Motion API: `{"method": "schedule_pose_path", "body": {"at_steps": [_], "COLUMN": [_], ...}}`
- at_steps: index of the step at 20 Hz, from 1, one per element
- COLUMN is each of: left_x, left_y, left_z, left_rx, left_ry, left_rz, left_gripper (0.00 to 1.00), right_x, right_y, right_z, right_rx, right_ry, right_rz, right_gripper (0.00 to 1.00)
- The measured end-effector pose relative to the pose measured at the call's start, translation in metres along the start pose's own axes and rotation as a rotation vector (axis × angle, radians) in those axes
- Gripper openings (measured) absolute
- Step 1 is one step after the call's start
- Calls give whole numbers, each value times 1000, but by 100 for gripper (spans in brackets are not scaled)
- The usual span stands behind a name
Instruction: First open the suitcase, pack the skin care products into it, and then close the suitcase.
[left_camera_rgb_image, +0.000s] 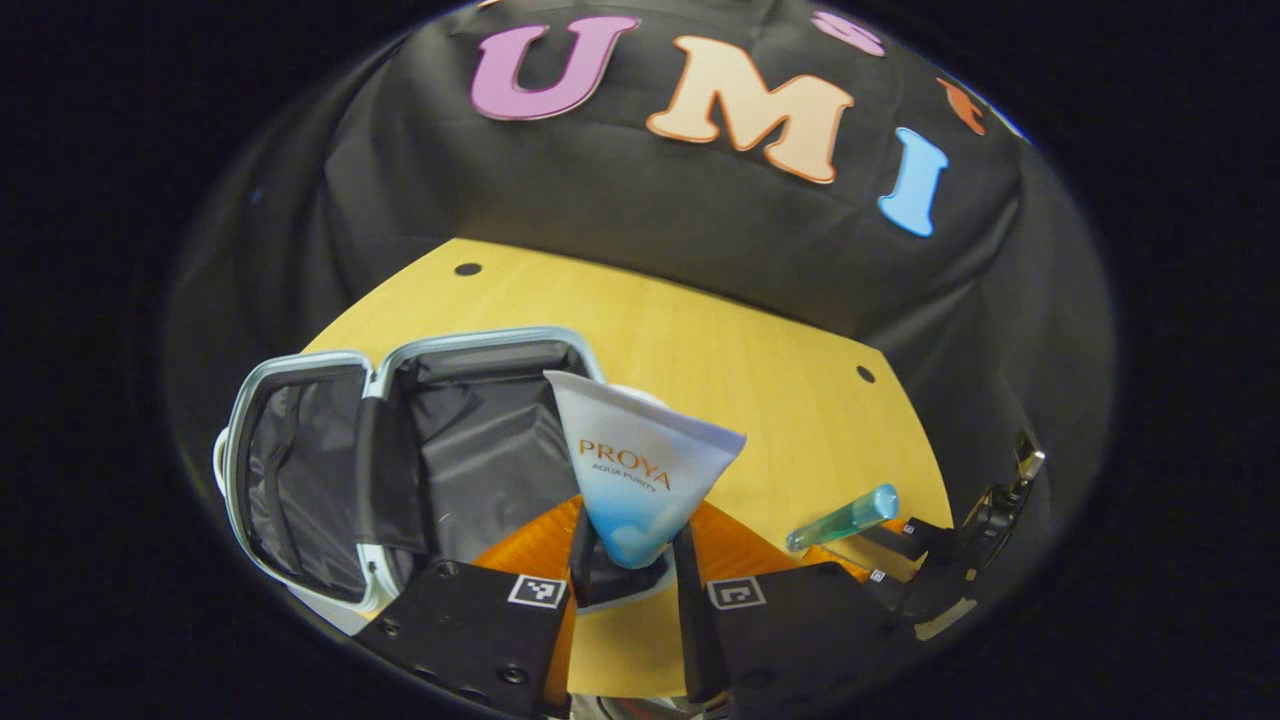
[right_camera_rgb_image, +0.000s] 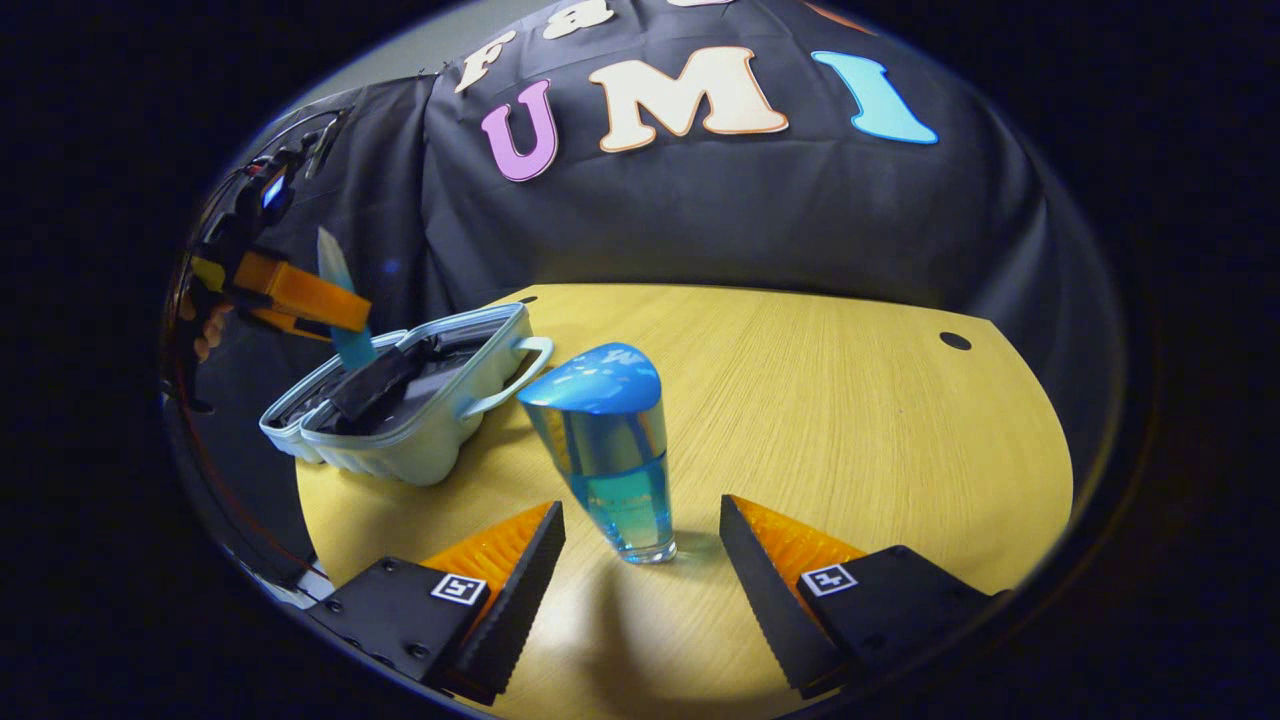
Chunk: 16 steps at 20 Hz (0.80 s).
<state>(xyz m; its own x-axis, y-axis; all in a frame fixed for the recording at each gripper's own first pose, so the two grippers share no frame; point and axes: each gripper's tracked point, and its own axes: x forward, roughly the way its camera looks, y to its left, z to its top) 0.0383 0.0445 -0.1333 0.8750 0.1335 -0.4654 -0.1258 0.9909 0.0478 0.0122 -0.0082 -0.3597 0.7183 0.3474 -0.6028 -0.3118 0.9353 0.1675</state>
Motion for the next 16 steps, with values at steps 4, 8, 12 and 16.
{"method": "schedule_pose_path", "body": {"at_steps": [4,8,12,16], "left_x": [-7,-6,-2,4], "left_y": [26,45,57,79], "left_z": [-8,-19,-40,-76], "left_rx": [-32,-64,-65,-36], "left_ry": [74,161,324,522], "left_rz": [26,32,25,45], "left_gripper": [34,37,37,37], "right_x": [18,28,28,20], "right_y": [3,11,16,23], "right_z": [1,1,0,16], "right_rx": [31,-34,-108,-101], "right_ry": [-11,-19,11,29], "right_rz": [13,8,13,20], "right_gripper": [89,54,50,45]}}
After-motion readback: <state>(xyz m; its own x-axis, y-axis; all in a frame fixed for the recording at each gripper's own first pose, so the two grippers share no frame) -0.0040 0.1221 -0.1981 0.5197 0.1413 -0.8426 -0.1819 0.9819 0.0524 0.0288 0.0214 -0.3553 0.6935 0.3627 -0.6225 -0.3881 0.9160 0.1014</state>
